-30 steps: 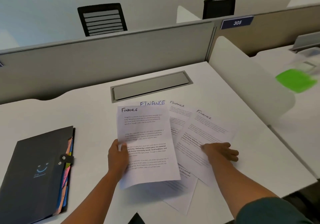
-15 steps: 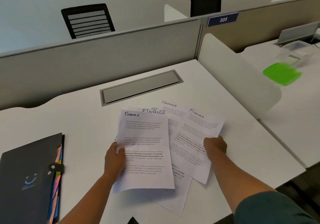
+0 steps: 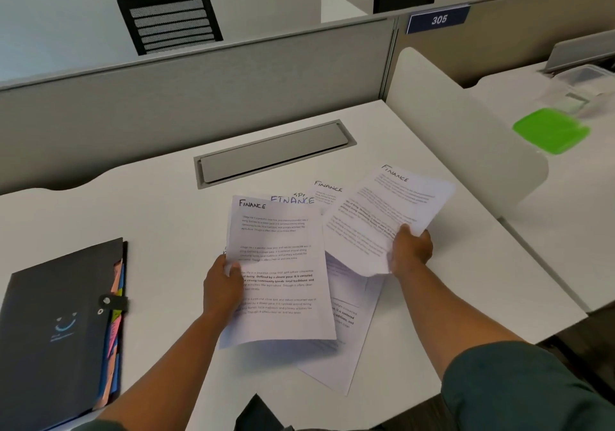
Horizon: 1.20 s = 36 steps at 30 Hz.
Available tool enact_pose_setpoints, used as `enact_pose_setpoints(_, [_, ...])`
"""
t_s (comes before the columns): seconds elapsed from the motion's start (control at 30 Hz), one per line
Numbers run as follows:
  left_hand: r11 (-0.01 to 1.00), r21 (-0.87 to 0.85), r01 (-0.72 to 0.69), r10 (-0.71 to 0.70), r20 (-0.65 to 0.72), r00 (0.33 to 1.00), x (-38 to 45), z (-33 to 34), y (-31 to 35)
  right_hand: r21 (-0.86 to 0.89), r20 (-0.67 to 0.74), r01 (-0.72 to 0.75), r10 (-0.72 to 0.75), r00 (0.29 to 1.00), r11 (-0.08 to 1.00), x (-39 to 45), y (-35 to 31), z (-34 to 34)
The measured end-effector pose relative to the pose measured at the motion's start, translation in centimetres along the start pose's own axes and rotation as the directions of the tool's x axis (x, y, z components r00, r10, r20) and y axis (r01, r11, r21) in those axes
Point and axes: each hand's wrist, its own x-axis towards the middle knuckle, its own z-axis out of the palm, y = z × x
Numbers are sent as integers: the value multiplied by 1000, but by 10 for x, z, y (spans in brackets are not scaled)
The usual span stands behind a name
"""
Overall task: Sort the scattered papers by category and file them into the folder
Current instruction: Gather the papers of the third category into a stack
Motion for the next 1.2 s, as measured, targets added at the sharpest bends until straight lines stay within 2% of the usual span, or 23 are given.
enact_pose_setpoints(0.1, [1000,15,2,-1,-77,997,0,-8,-1,72,39,-80,77,996,994,-3,-3,3])
enact_pose_setpoints(0.27, [998,53,32,-19,-240,971,6,-26,-5,45,200,-81,71,977,996,-11,-3,7])
enact_pose_setpoints(0.43, [1000,17,7,-3,-237,972,7,-30,1,-10,456,-70,67,887,997,-27,-4,19])
enact_pose_setpoints(0.6, [997,-78,-14,4,-118,993,6,-23,8,-19,647,-36,40,761,999,-48,0,40])
enact_pose_setpoints(0.7, [987,-160,-24,15,-54,998,2,-17,16,-59,706,6,38,707,998,-56,5,49])
enact_pose_setpoints(0.83, [962,-244,118,-97,97,991,1,-13,22,-134,757,67,58,651,989,-59,10,57])
enact_pose_setpoints(1.03, [940,-276,201,-132,250,959,3,-18,25,-299,769,157,140,624,941,-61,11,66])
enact_pose_setpoints(1.13, [849,-423,317,-187,322,928,4,-20,24,-325,804,241,133,580,914,-66,10,69])
enact_pose_setpoints(1.2, [827,-453,332,-173,355,918,4,-20,24,-337,810,284,122,574,898,-70,11,74])
